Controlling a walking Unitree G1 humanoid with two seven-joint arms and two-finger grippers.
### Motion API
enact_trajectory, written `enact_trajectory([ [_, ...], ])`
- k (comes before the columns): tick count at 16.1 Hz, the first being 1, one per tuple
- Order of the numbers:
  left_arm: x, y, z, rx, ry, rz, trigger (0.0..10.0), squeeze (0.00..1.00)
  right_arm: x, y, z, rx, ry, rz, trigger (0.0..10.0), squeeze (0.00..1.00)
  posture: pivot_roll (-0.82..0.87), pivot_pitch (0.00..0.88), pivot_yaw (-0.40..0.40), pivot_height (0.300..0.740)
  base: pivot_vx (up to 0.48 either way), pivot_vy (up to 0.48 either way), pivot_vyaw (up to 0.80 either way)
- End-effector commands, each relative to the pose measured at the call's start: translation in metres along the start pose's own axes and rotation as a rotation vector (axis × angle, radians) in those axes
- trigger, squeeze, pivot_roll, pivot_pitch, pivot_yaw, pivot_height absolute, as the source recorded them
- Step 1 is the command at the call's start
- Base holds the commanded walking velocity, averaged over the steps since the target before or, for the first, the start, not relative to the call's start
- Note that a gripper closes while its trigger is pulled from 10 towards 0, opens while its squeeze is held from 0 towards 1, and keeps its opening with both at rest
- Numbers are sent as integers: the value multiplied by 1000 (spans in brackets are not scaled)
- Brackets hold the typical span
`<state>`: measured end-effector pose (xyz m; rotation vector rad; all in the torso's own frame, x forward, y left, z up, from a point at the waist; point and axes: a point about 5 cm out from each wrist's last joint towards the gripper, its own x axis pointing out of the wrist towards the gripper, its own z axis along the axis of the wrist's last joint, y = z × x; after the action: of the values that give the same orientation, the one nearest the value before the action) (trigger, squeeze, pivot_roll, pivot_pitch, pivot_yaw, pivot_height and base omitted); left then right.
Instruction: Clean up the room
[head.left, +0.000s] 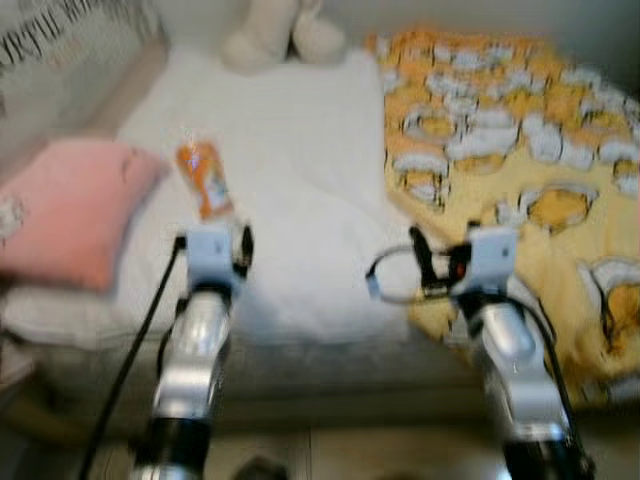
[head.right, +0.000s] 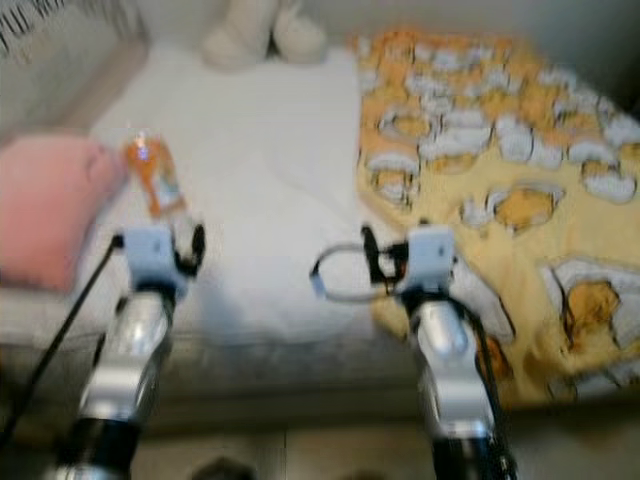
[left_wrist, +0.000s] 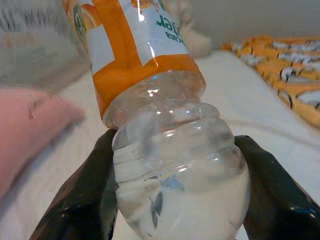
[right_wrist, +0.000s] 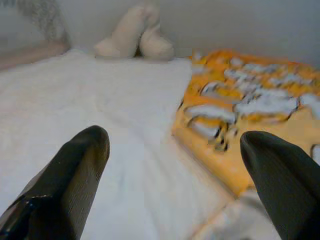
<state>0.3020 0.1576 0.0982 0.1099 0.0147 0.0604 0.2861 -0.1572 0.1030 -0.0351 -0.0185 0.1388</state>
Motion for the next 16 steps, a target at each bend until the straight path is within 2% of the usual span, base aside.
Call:
enact_trajectory([
  [1, 3, -1, 5, -5, -5, 14, 10000, 0, -1, -3, 1, -8, -10, -1, 10000, 0, -143, 0, 41, 723, 0, -428, 0],
  [6, 9, -10, 7, 15, 0, -23, 10000, 0, -2, -2, -8, -21, 14, -3, 10000, 0, -165, 0, 54, 723, 0, -426, 0],
  [7, 13, -10, 9, 21, -3, -25, 10000, 0, -2, 0, -10, -43, 24, 0, 10000, 0, -167, 0, 54, 723, 0, -428, 700],
  [9, 18, -12, 12, 29, -11, -30, 10000, 0, -2, 0, -11, -19, 20, -12, 10000, 0, -170, 0, 55, 723, 0, -428, 641],
  [12, 23, -16, 17, 46, -23, -54, 10000, 0, 1, 1, -10, -33, 5, -9, 10000, 0, -173, 0, 60, 723, 0, -424, 0],
  [16, 22, -17, 11, 38, -7, -55, 10000, 0, 4, 5, -11, -32, -1, -1, 10000, 0, -164, 0, 65, 723, 0, -417, 0],
])
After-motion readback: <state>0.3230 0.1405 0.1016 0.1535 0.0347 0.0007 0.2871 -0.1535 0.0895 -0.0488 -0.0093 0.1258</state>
